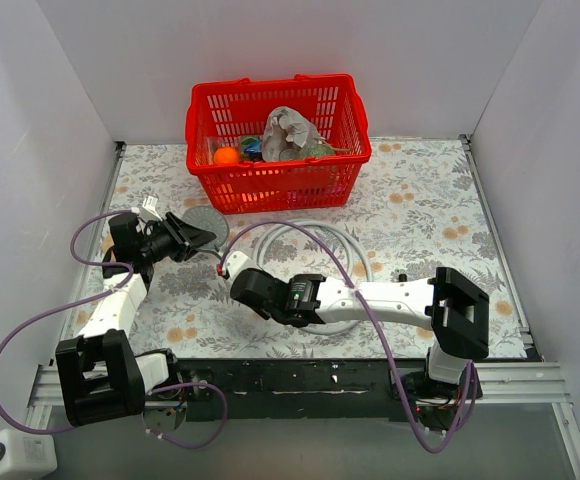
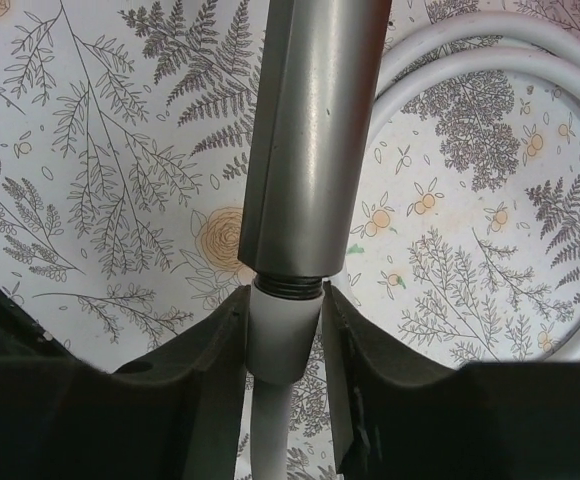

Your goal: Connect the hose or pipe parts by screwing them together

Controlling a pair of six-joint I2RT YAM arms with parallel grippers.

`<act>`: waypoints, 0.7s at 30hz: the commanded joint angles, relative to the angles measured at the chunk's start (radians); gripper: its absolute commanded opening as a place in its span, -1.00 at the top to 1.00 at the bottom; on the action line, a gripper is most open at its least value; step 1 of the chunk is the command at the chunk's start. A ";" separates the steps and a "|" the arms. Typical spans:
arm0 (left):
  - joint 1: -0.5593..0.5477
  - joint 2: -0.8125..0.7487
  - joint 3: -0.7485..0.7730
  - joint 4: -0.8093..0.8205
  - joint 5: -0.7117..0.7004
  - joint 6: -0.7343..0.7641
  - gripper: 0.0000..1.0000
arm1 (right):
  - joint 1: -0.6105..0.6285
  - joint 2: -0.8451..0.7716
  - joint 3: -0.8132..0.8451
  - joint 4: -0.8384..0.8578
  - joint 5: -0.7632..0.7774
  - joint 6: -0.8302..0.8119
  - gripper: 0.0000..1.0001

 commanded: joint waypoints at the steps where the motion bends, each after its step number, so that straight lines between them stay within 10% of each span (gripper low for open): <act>1: 0.005 -0.048 0.016 0.011 0.034 -0.016 1.00 | 0.000 0.017 0.028 0.065 0.016 -0.003 0.24; 8: 0.007 -0.051 0.010 0.015 0.043 -0.018 1.00 | -0.024 0.000 0.060 0.118 -0.072 -0.008 0.70; 21: 0.005 -0.065 0.010 0.020 0.061 -0.021 1.00 | -0.317 -0.190 -0.222 0.560 -0.817 0.204 0.97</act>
